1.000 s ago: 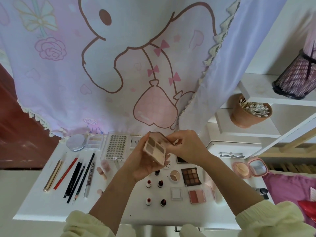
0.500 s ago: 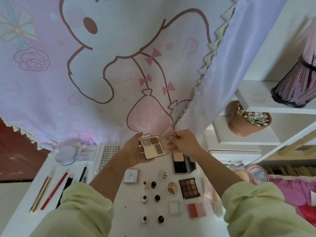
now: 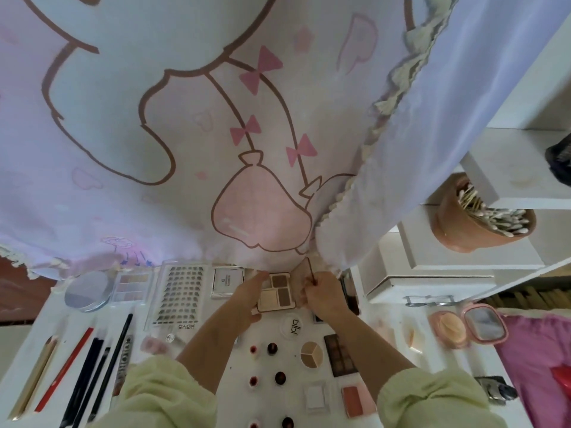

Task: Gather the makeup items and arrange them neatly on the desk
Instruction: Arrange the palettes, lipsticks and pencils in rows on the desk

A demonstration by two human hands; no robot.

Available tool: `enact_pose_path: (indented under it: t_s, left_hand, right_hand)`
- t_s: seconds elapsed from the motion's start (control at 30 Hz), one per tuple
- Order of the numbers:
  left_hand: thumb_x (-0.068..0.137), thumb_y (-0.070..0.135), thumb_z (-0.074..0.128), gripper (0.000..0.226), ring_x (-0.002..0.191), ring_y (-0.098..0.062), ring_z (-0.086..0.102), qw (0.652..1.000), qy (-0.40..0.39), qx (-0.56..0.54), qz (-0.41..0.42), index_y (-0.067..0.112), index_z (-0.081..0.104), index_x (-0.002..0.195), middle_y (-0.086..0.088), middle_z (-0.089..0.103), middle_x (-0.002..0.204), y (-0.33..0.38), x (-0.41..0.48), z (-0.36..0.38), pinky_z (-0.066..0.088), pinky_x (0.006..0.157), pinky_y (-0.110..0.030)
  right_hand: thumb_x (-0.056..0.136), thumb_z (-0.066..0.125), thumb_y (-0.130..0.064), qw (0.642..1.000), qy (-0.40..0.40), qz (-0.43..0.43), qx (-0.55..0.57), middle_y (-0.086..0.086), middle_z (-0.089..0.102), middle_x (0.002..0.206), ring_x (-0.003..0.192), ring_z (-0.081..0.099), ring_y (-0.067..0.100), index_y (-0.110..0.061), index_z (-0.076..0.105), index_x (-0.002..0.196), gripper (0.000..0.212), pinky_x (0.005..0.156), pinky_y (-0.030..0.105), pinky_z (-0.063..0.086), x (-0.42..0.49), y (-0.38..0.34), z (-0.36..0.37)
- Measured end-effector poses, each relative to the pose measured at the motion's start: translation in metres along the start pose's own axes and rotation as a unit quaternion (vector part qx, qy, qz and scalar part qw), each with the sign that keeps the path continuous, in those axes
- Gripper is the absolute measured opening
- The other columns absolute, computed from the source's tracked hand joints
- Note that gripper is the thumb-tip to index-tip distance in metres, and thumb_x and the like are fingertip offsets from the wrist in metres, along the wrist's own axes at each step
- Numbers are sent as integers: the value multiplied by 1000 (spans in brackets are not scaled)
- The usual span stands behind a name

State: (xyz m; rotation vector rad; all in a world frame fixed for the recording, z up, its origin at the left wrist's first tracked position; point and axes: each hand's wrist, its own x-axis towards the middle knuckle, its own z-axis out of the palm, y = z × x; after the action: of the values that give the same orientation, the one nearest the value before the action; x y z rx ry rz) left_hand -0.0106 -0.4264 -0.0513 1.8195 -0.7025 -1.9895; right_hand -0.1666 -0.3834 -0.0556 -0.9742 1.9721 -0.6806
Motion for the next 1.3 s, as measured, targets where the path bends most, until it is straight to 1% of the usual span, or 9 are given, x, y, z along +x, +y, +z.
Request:
enact_pose_path:
  t_s: [0.13, 0.27, 0.37, 0.6, 0.77, 0.87, 1.03, 1.2, 1.3]
  left_hand:
    - [90, 44, 60, 53, 123, -29, 48, 1000, 1, 14, -6, 15, 50, 132, -12, 50, 135, 1, 8, 5, 43, 91, -38]
    - [89, 42, 62, 50, 124, -28, 47, 1000, -9, 20, 0, 15, 53, 131, -9, 50, 136, 3, 11, 9, 42, 92, -37]
    - [86, 45, 64, 55, 124, -26, 46, 999, -2, 36, 2, 17, 53, 132, -7, 51, 136, 5, 9, 12, 41, 93, -37]
    - [88, 38, 65, 50, 123, -23, 46, 1000, 13, 26, 8, 13, 52, 129, -5, 50, 132, 4, 4, 7, 43, 91, -36]
    - [92, 36, 60, 41, 110, -22, 48, 997, 41, 64, 33, 10, 49, 120, -7, 51, 114, 3, -8, 3, 45, 90, -34]
    - [94, 28, 57, 26, 95, -20, 49, 996, 50, 61, 51, 6, 53, 108, -6, 52, 94, 5, -18, -1, 44, 89, -34]
    - [94, 20, 57, 20, 82, -18, 51, 994, 48, 48, 86, 3, 62, 104, -8, 57, 92, 7, -40, -12, 44, 75, -28]
    - [93, 23, 57, 23, 83, -17, 56, 984, 67, 75, 147, 8, 66, 107, -2, 63, 91, 1, -57, -29, 48, 85, -33]
    - [94, 25, 53, 23, 92, -20, 58, 974, 76, 98, 187, 12, 67, 107, -4, 65, 97, -2, -73, -37, 47, 96, -39]
  right_hand:
    - [94, 46, -10, 1000, -3, 9, -20, 24, 65, 80, 69, 59, 29, -4, 54, 72, 24, 64, 41, 53, 2, -1, -2]
    - [93, 44, -8, 999, -11, 24, -23, 22, 62, 77, 67, 53, 21, 5, 57, 77, 24, 59, 36, 50, 3, -1, -3]
    - [95, 43, -8, 999, -22, 22, -34, 9, 51, 67, 61, 46, 16, -7, 48, 68, 27, 52, 24, 36, 3, -2, -4]
    - [98, 47, -20, 999, -27, 7, -21, 6, 49, 64, 59, 43, 14, -9, 49, 64, 36, 54, 23, 33, -4, -6, -8]
    - [95, 47, -23, 997, -13, -25, -76, 4, 59, 77, 68, 53, 16, -6, 57, 81, 24, 53, 19, 35, -9, -8, -10]
    - [93, 48, -21, 995, 8, -32, -96, -2, 52, 72, 67, 50, 14, -14, 48, 75, 20, 54, 18, 32, -15, -8, -14]
    - [96, 46, -16, 983, 18, -59, -170, 3, 55, 94, 92, 55, 22, -2, 57, 107, 20, 65, 21, 31, -28, -12, -24]
    - [89, 49, -1, 980, 3, -117, -158, 2, 60, 82, 86, 60, 24, -20, 55, 76, 24, 72, 26, 44, -36, -19, -29]
    - [92, 48, -7, 973, -2, -118, -197, 3, 56, 90, 90, 56, 23, -11, 55, 88, 9, 64, 21, 35, -45, -29, -32]
